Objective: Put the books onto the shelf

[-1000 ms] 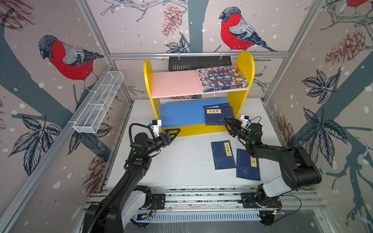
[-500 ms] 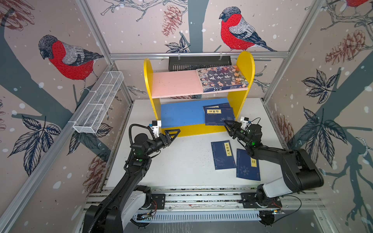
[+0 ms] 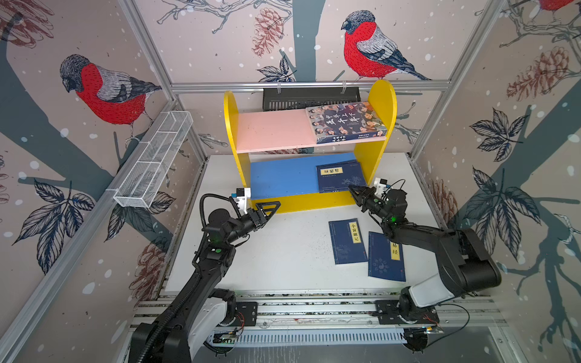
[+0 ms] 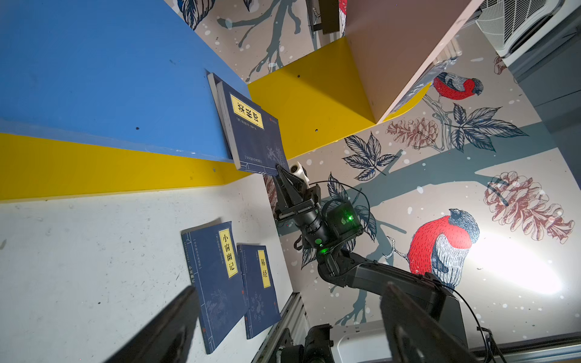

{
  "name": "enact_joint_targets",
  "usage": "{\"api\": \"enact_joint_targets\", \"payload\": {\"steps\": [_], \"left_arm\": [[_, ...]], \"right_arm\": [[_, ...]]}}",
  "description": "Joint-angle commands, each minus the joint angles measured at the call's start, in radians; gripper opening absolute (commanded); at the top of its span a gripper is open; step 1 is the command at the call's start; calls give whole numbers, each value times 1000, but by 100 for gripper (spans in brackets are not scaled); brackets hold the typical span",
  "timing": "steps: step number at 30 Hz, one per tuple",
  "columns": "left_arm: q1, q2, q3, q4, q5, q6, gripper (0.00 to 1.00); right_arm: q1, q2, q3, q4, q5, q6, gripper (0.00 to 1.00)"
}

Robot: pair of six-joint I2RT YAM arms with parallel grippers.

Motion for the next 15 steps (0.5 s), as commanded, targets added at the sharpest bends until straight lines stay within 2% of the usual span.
{"api": "enact_joint_targets", "payload": {"steps": [1, 15], "left_arm": [[2, -7, -3, 40, -3, -4, 91], [4, -11, -7, 42, -5, -4, 91]], "right_arm": [[-2, 14, 8, 30, 5, 12, 10], [-20, 64, 18, 82, 3, 57, 15]]}}
